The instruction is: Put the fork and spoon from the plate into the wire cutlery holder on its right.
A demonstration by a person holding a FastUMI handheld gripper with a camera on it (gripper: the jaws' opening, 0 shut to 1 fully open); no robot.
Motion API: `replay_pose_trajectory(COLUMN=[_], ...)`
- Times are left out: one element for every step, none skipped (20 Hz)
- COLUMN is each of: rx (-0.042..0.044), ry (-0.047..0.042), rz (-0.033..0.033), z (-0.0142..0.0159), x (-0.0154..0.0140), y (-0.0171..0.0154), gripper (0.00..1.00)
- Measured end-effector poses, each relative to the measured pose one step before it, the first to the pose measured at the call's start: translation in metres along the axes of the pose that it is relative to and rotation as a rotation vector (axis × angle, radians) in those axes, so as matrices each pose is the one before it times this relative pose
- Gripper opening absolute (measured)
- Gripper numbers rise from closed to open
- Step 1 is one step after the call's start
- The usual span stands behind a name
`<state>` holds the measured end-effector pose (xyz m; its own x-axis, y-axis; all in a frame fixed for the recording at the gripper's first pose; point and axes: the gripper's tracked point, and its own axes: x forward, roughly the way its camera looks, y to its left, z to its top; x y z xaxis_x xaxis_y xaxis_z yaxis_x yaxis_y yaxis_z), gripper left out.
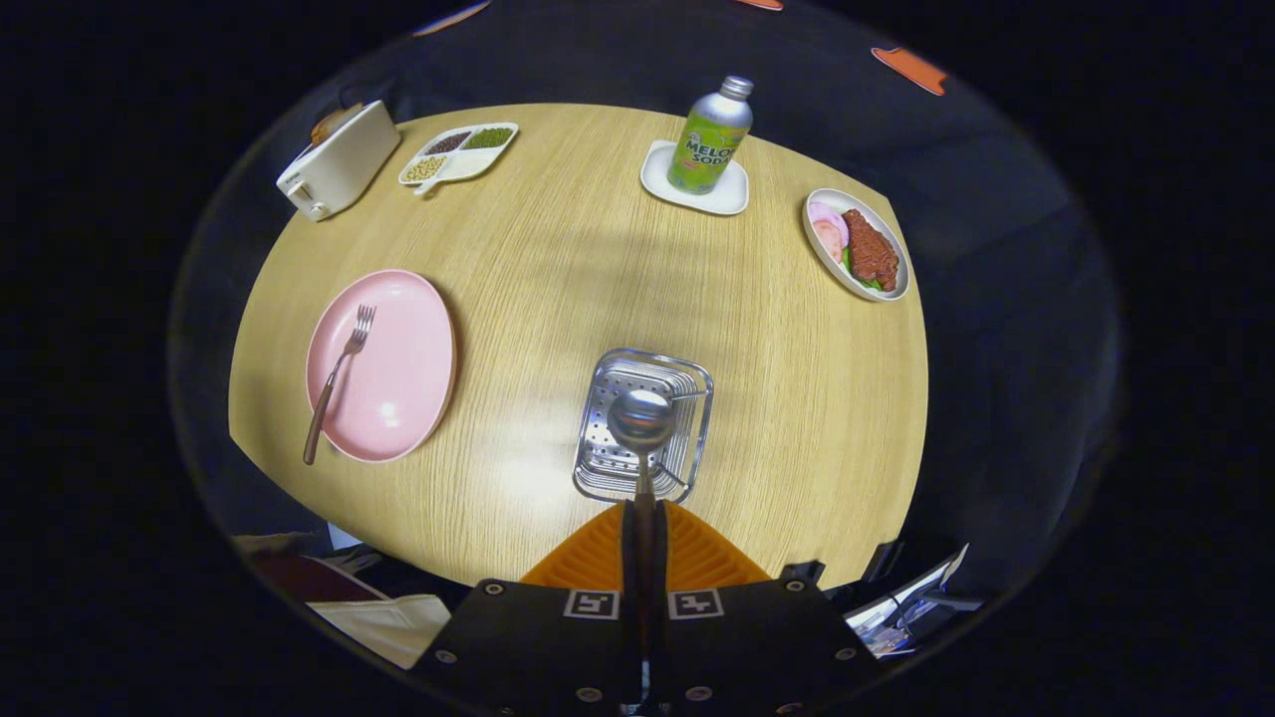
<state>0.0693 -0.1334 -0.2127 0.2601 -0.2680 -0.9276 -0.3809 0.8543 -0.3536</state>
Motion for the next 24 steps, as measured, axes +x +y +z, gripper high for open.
replay_pose_trajectory(rx=[-0.00447, 0.00178, -0.006, -0.00871, -0.00729, -0.00209, 0.00021, -0.0013, -0.00475, -0.00226, -0.00352, 0.00053, 0.00685, 0.00627, -0.00084, 0.00864, 0.00936, 0.01271, 0.01299, 0.01195, 0.01062, 0.01048, 0.01051, 0.01316], ry=[0.01592, 0.0161, 0.01676, 0.00953, 0.00658, 0.00474, 0.00374, 0.00231, 0.00609, 0.00355, 0.00207, -0.00151, -0.0082, -0.02175, -0.02567, -0.01244, -0.02428, -0.02298, -0.03013, -0.03374, -0.03292, -0.03571, -0.03271, -0.0349], rz=[0.00909, 0.00996, 0.00765, 0.00322, 0.00224, 0.00635, 0.00887, 0.00575, 0.00203, -0.00244, -0.00201, -0.00073, -0.00508, -0.00333, 0.00752, 0.00275, 0.00131, -0.00877, -0.01057, -0.00786, -0.00311, -0.00665, -0.0076, -0.00465], z=[0.00166, 0.00066, 0.0012, 0.00079, 0.00242, 0.00135, 0.00269, 0.00145, 0.00102, -0.00027, 0.00138, -0.00011, 0.00223, 0.00272, 0.00443, 0.00036, 0.00151, 0.00348, 0.00291, 0.00303, 0.00259, 0.00171, 0.00239, 0.00238], x=[0.00358, 0.00352, 0.00255, 0.00241, 0.00218, 0.00184, 0.00205, 0.00148, 0.00162, 0.00189, -0.00034, 0.0014, -0.0015, -0.00166, -0.00346, -0.00461, -0.0035, -0.00543, -0.00561, -0.006, -0.0071, -0.0069, -0.0069, -0.00698], y=[-0.00027, 0.00039, 0.00045, -0.00137, -0.00044, 0.00123, 0.00159, 0.0006, -0.00004, -0.00067, -0.00045, -0.00053, -0.00084, -0.0003, 0.00114, 0.00071, -0.00026, -0.00332, -0.00219, -0.00034, 0.00152, 0.00119, 0.00179, 0.00285], gripper=[0.04, 0.04, 0.04, 0.04, 0.04, 0.04, 0.04, 0.04, 0.04, 0.04, 0.05, 0.06, 0.08, 0.09, 0.11, 0.11, 0.12, 0.16, 0.39, 0.53, 0.64, 0.73, 0.91, 0.98])
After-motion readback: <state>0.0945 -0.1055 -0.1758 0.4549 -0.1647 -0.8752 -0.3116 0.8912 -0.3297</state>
